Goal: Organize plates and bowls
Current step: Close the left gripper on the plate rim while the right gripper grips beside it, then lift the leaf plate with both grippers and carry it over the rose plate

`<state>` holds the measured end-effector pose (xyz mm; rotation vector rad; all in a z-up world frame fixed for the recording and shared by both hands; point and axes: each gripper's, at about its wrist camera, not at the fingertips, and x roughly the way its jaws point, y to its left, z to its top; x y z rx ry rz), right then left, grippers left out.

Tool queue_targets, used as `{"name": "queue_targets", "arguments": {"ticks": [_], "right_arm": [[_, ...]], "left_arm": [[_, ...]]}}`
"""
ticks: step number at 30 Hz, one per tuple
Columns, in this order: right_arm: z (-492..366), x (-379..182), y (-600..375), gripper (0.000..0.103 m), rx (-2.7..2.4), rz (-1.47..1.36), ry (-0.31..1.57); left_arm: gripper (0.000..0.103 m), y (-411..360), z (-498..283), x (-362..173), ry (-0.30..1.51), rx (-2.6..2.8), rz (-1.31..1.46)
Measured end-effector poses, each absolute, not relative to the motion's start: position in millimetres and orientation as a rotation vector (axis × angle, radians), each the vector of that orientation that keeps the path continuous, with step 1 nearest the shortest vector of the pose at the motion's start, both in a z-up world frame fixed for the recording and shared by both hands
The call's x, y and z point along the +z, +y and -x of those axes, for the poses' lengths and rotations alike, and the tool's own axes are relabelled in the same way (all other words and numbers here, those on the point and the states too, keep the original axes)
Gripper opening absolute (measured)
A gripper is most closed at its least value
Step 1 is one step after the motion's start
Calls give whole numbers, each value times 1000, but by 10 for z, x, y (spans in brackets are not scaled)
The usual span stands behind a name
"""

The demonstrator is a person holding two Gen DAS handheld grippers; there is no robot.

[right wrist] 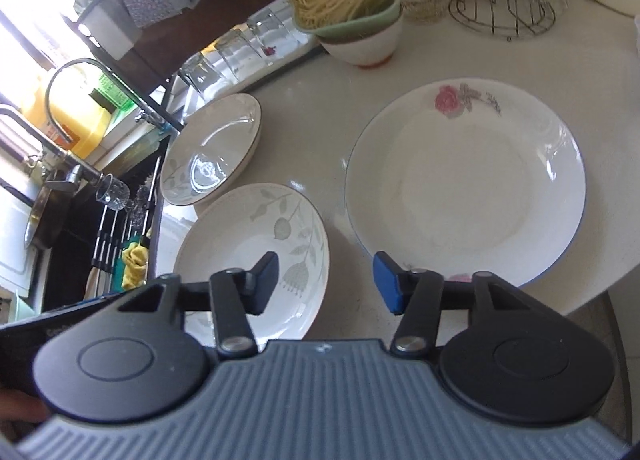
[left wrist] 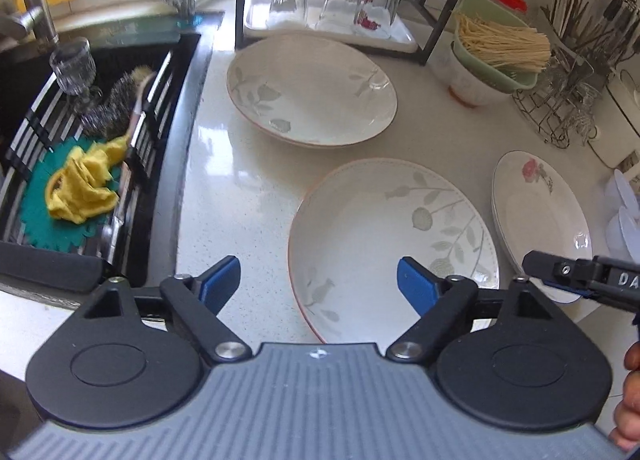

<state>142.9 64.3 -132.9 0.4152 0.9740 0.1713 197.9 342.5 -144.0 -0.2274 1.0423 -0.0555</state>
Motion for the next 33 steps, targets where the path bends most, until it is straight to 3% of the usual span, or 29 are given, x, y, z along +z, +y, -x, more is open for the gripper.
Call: {"name": "queue_targets", "arguments": {"ticks": [5,8,17,21,33], "right_arm": [[-1541,-1496,783,35,144,-402,1053],[-1580,-1539,862,34,155,-391,1071],[-1784,-1657,977,28,140,-356,1101],[-1843,-1715,1017,20,145,-335,1108],[-1871,-1812,923,19,221,-406,1125]], "left_arm": [[78,3591,-2144,-1692,1091,-70,331],[65,3663,-2228,-1804,1111,-70,346],[42,3732,-2374,-1922,1114,-89,355],[41,3696,-2418,-1951,1117,-120,339],[45,3669,-2561,-1978,1143,-192,420]]}}
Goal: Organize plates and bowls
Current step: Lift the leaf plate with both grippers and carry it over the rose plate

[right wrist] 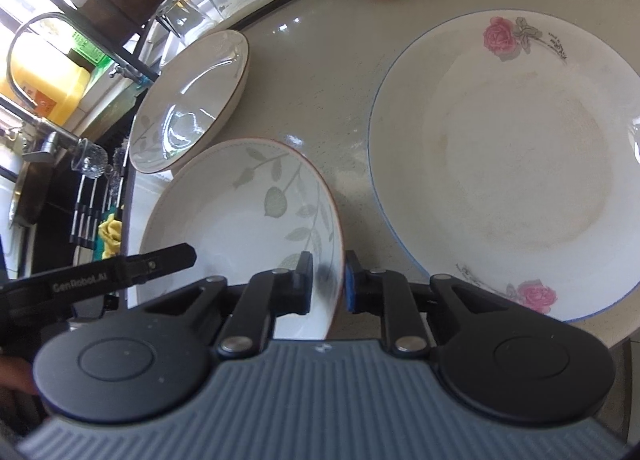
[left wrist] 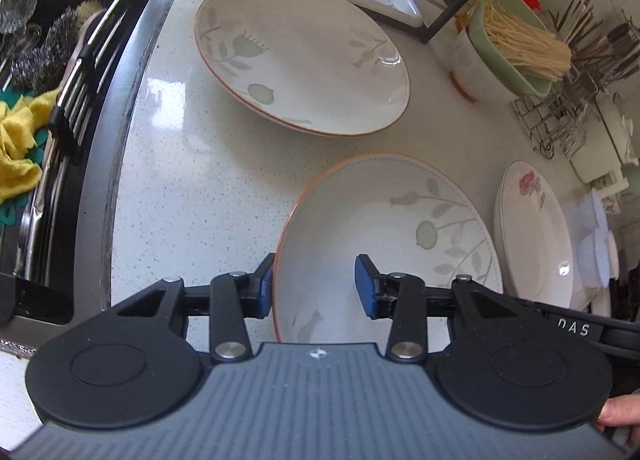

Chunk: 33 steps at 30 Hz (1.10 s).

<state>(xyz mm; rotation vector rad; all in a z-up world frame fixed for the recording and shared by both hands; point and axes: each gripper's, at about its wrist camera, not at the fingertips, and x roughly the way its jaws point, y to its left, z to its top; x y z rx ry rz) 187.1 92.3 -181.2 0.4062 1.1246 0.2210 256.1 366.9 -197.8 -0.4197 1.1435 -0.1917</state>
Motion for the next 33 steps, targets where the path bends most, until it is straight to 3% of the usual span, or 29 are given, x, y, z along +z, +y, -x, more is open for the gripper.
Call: {"name": "queue_targets", "arguments": {"ticks": [4,18,33], "right_arm": [[-1889,-1830,828,19,259,-479,1143],[-1858,-1437,564,19,358,-543,1163],[-1957,-1184,-283,19,335,-638,1035]], "left_arm": [[51,3727,-2542,-1992,1159,-228,473],[55,3790,-2426,-1710,1162,-328,657],[55,2976,-2781,-1468,1156,-407,648]]}}
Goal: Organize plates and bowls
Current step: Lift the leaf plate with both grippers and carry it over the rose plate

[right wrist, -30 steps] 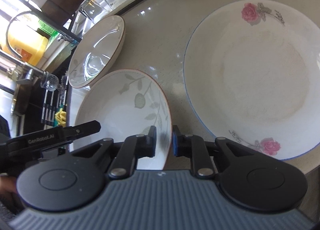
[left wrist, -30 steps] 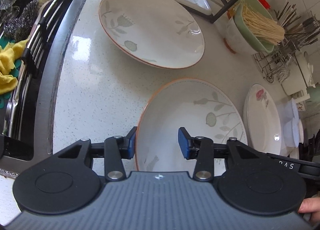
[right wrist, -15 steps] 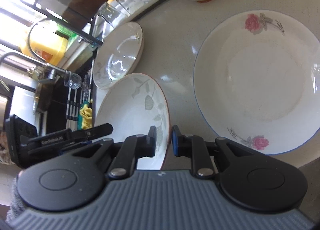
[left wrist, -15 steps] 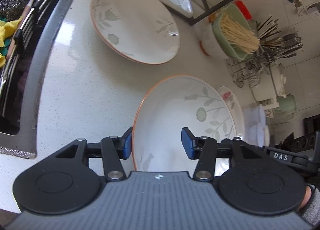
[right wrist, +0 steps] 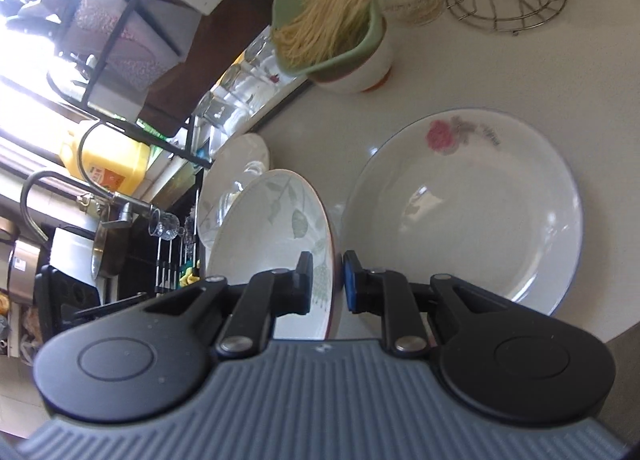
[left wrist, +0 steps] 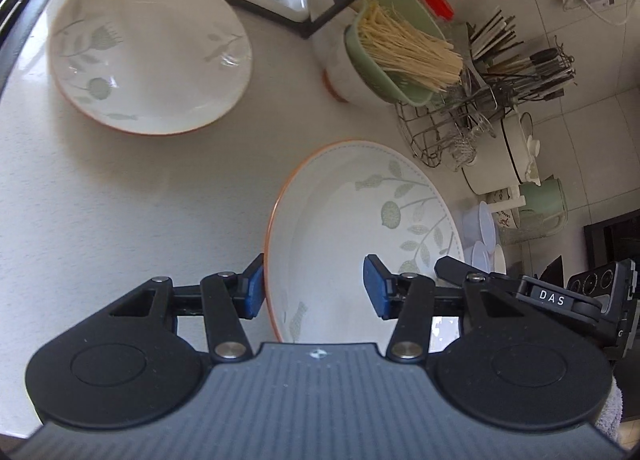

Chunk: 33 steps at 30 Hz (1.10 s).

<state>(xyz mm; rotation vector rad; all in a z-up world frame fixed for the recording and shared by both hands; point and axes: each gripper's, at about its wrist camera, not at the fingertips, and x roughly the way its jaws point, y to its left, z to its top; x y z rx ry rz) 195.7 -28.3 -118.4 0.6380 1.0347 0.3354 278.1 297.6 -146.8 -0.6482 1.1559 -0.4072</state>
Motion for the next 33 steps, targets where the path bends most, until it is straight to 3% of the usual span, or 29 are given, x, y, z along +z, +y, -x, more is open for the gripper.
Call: {"name": "queue_targets", "arguments": {"ticks": [9,33], "right_arm": [[-2064,-1474,-817,19,340,-641,1089],[-2307,-1807,-1239,19,437,-580,1107]], "left_arm": [[55,2380,-2905,-1622,1221,-378,604],[55,1690,-2919,-1632,1270,-169,494]]}}
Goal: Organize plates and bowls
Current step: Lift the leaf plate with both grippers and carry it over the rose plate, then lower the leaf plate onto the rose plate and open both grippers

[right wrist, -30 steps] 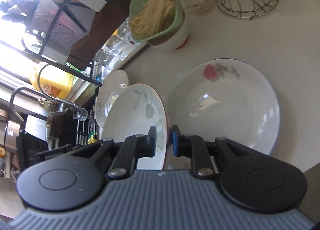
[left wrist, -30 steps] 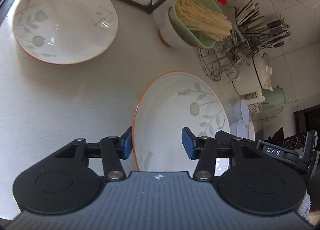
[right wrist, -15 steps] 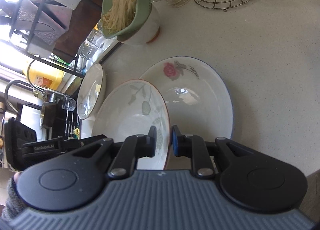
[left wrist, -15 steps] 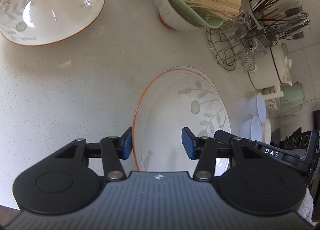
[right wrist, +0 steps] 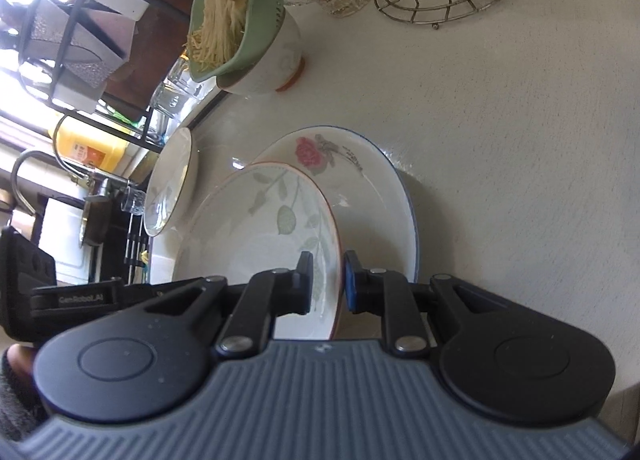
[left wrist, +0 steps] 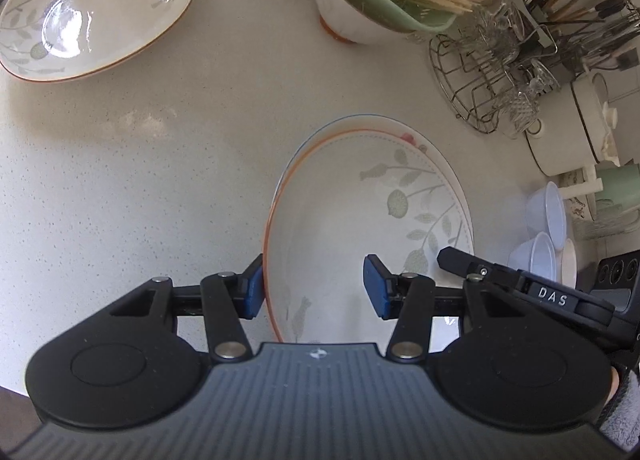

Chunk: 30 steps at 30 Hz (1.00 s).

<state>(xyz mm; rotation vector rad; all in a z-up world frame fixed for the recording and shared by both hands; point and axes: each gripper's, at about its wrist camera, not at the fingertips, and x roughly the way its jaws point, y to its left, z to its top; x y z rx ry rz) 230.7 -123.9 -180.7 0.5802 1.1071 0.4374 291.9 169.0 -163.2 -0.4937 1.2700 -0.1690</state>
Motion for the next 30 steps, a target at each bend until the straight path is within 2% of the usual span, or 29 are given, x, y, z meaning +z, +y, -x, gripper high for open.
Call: {"name": "queue_targets", "arguments": {"ticks": [15,24,30], "right_arm": [[-2412,-1914,-1231,19,488,-433,1129],[-2339,-1861,-1206,18,443,-374,1074],[-2274,-1818,-1279,21,379,-400,1039]], "left_arm": [[55,1435,-2934,-1570,1258,-86,387],[55,1341,-2902,-1527,1273,-37,335],[55,1334,-2864,-1382,1216,-29,309]]}}
